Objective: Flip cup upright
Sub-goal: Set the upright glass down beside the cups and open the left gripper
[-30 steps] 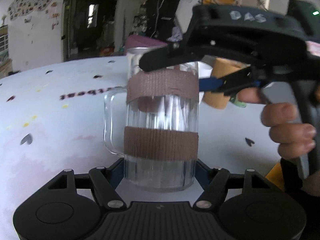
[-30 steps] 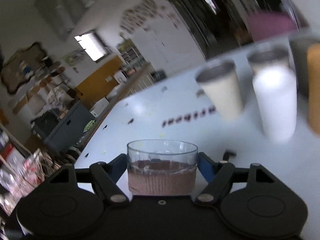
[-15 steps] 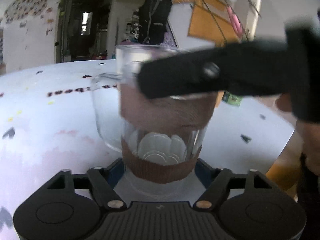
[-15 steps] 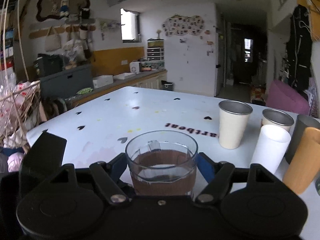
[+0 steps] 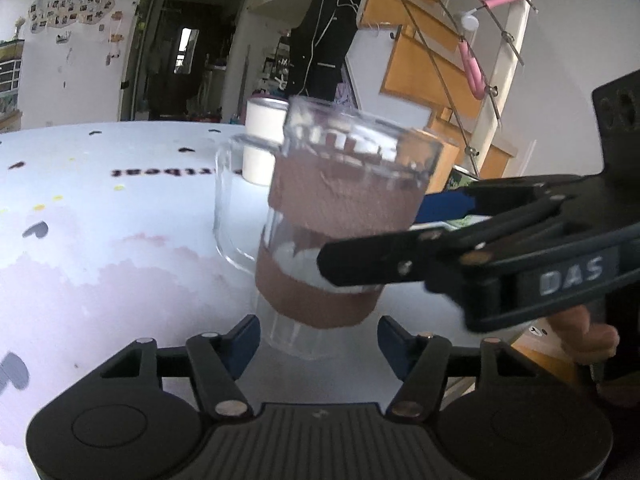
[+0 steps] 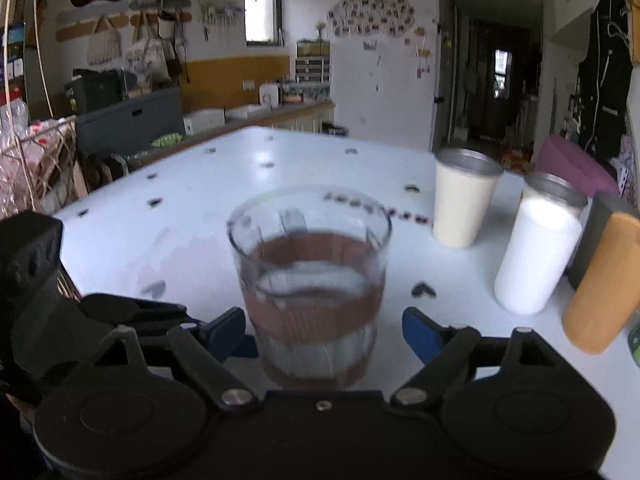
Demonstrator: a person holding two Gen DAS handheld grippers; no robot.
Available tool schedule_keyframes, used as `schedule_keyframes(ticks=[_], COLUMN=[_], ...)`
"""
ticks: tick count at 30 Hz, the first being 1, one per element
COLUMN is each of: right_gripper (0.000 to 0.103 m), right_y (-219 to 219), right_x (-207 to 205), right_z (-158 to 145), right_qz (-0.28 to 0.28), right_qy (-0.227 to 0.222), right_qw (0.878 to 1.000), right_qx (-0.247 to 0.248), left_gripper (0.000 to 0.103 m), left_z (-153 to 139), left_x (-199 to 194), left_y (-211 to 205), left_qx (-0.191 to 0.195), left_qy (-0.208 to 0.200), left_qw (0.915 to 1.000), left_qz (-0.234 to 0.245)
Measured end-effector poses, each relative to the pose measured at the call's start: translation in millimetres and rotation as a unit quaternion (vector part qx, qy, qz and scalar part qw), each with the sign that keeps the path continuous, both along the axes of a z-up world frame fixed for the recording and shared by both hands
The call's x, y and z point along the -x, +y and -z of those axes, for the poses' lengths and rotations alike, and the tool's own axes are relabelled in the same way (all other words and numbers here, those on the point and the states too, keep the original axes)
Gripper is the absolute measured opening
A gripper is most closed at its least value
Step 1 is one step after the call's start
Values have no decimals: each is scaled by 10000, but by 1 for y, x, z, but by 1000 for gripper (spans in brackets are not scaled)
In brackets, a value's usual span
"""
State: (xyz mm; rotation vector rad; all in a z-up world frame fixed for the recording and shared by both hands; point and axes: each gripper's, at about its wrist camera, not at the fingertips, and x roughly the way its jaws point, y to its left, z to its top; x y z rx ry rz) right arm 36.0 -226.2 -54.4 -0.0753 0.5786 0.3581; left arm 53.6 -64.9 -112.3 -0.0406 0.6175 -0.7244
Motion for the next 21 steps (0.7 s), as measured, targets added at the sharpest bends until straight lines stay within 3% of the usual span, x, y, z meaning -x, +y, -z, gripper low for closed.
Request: schedule_keyframes(ticks=[7, 21], right_gripper=[74, 73], right_y=[1, -28], right_x=[-9, -84], right_z=[22, 33], right_qz=[-250, 589], right_qy=[177, -234], right_qw=[9995, 9979], right_qx=[-79, -161], left_gripper=[65, 65], left_z=[2, 0], left_x=[8, 11], left_y=[2, 29], left_qx=[-35, 46], left_qy=[-39, -135], left_qw=[10000, 9986], left_qz=[-53, -507])
